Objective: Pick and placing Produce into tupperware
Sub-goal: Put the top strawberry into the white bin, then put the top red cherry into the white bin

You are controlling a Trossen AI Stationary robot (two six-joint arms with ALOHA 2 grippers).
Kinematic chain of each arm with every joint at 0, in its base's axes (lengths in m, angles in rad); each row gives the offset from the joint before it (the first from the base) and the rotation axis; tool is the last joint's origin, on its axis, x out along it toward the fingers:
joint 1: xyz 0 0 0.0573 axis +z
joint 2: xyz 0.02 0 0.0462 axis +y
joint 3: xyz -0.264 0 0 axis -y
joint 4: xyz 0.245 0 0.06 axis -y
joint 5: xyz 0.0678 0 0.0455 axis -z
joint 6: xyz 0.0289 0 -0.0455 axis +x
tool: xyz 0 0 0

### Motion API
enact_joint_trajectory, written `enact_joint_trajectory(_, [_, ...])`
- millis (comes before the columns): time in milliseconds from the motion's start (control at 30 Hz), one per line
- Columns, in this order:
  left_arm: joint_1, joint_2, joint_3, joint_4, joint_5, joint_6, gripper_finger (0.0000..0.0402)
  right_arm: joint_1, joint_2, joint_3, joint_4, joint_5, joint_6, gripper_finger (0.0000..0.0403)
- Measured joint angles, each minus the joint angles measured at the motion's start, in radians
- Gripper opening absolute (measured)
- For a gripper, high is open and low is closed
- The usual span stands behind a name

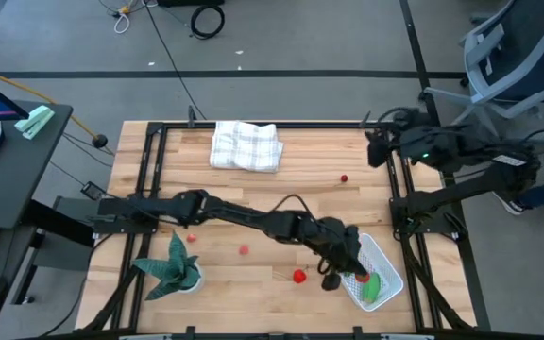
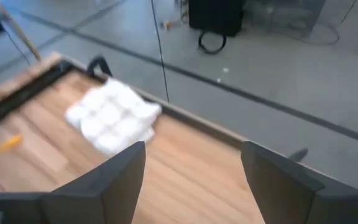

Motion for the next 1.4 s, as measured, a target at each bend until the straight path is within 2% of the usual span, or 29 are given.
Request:
enact_joint_trajectory(200, [-0.003, 0.063, -0.036, 0.007, 0.025, -0.082, 0.0001, 0.0, 0.02, -0.13, 0.0, -0.038, 0.018, 0.0274])
enact_joint_trajectory(567, [0.007, 0.094, -0.038, -0.045, 0.025, -0.087, 0.002, 0.002, 0.019, -0.368, 0.0, -0.082, 0.182, 0.0274])
enact_joint_trajectory(767, [0.017, 0.094, -0.038, -0.054, 0.025, -0.077, 0.0034, 0.003, 0.018, -0.39, 0.004, -0.08, 0.201, 0.0272])
enact_joint_trajectory(933, [0.036, 0.094, -0.038, -0.067, 0.024, -0.082, 0.0066, 0.003, 0.018, -0.384, 0.008, -0.08, 0.201, 0.0272])
enact_joint_trajectory(1000, [0.045, 0.095, -0.034, -0.072, 0.026, -0.128, 0.008, 0.003, 0.018, -0.384, 0.008, -0.08, 0.2, 0.0272])
enact_joint_trajectory(1100, [0.067, 0.086, -0.002, -0.121, 0.084, -0.232, 0.0099, 0.003, 0.018, -0.384, 0.008, -0.09, 0.2, 0.0272])
enact_joint_trajectory(1233, [0.117, 0.014, -0.002, -0.161, 0.202, -0.262, 0.0106, 0.003, 0.018, -0.384, 0.007, -0.109, 0.199, 0.0272])
enact_joint_trajectory(1400, [0.184, -0.072, 0.004, -0.323, 0.228, -0.252, 0.0092, -0.013, 0.018, -0.384, 0.006, -0.11, 0.138, 0.0272])
